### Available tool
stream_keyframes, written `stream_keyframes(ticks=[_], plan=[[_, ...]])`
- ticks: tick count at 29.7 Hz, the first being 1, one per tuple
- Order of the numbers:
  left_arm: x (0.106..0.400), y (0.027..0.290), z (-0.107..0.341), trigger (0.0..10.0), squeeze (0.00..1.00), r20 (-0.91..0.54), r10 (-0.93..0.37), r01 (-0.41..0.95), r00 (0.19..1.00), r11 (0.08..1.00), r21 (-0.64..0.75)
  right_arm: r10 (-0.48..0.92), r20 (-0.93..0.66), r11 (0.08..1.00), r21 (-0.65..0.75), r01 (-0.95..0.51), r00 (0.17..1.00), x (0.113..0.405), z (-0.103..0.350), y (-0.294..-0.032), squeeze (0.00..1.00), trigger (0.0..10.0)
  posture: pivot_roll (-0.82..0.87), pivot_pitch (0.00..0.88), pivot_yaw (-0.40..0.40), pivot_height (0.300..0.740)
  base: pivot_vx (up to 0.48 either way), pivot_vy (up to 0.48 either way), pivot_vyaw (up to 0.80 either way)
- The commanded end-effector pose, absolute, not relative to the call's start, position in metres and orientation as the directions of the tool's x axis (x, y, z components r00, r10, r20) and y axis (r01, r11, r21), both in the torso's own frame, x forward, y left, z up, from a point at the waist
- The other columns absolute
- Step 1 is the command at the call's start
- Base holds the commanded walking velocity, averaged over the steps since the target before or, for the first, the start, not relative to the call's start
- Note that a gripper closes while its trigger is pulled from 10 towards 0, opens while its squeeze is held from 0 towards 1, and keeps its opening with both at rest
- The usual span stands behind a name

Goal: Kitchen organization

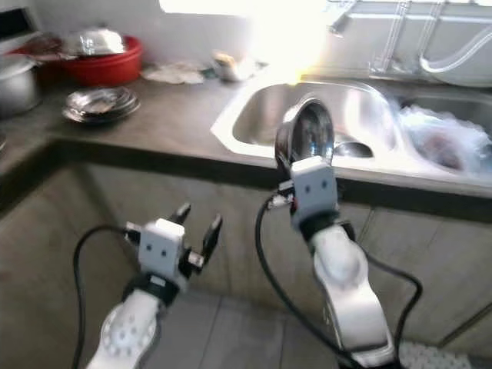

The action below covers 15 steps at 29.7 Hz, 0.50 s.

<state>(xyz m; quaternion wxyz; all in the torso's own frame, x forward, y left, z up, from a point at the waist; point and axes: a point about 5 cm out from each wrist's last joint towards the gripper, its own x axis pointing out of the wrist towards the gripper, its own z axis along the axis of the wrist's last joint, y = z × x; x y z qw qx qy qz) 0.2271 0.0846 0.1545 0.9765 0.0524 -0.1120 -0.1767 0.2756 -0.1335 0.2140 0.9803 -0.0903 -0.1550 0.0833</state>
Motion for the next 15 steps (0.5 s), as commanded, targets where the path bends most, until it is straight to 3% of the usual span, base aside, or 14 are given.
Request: stream_keyframes(ticks=[1,15], plan=[[0.227,0.091,0.154,10.0,0.00,0.190,-0.342,0.317,0.920,0.936,0.150,0.224,0.355,0.966,-0.208,-0.157,0.908,0.274,0.229,-0.124,0.00,10.0,0.03,0.064,0.004,0.740,0.398,0.000,0.00],[0.228,0.091,0.153,10.0,0.00,0.192,-0.331,0.306,0.924,0.941,0.147,0.298,0.336,0.939,-0.273,-0.210,0.893,0.293,0.242,-0.127,0.00,10.0,0.03,0.061,-0.008,0.740,0.360,0.000,0.00]])
